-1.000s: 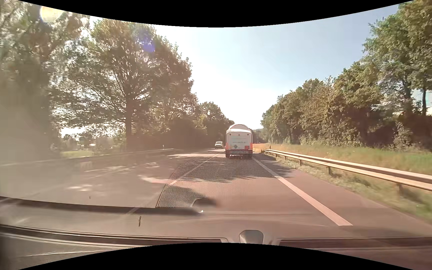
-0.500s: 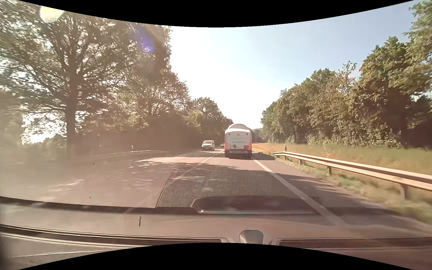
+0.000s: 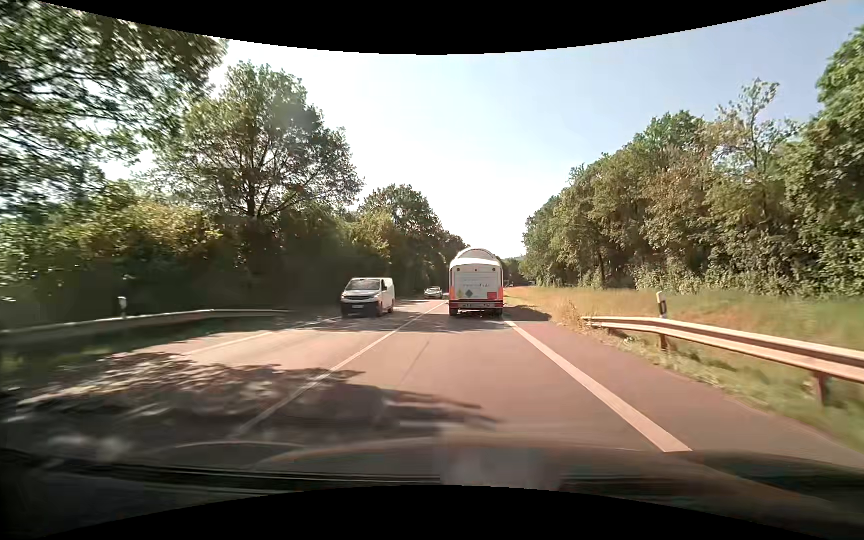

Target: Follow the waypoints while adhering to traffic rules and regulations

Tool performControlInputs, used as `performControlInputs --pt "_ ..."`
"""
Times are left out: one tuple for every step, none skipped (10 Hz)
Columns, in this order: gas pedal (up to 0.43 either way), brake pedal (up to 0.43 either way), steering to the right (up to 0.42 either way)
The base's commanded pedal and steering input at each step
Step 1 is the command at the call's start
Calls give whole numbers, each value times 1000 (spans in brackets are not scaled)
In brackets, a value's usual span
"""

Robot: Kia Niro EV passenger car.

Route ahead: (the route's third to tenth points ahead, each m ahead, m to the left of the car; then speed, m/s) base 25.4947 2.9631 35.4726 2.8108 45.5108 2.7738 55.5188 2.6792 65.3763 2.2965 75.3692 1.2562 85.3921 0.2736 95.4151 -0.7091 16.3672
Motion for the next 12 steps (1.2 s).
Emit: performControlInputs --pt "28 6 6" --pt "28 6 6" --pt "47 6 6" --pt "47 6 6" --pt "47 12 6" --pt "59 6 6" --pt "59 12 6" --pt "59 6 6" --pt "59 6 6" --pt "59 6 6" --pt "59 6 6" --pt "59 6 6"
